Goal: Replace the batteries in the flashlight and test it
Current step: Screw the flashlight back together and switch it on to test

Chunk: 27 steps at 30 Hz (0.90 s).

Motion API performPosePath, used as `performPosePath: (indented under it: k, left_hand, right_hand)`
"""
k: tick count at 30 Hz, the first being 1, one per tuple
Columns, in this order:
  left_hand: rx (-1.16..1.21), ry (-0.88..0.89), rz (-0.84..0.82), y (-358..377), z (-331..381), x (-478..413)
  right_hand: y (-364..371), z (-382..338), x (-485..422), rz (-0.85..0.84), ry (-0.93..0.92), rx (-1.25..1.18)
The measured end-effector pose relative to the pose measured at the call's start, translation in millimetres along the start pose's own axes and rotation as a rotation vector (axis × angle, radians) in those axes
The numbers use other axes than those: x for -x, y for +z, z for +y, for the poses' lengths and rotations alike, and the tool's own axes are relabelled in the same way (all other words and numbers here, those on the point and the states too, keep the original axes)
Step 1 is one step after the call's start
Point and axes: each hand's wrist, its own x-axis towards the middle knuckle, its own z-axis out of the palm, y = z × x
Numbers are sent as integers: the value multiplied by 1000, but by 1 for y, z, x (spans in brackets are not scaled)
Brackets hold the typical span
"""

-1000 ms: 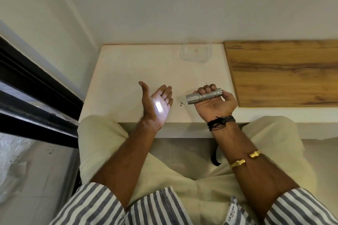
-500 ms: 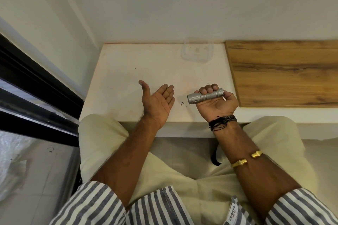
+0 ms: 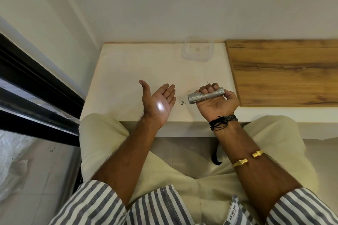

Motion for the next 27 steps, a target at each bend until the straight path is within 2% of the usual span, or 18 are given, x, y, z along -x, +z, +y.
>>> performPosePath:
  k: [12,20,23,27]
  left_hand:
    - [-5,-6,10,-3,-3,-2]
    - [62,-37,-9,-2,-1,-3]
    - [67,-34,-6,-2,-1,-3]
    - [41,0,44,-2,0,-4]
  right_hand:
    - [0,0,1,6,-11,4]
    - [-1,-2,2,-54,41,31]
    - [2,-3,2,-88,52,97]
    - [8,-2,-1,-53,29,310]
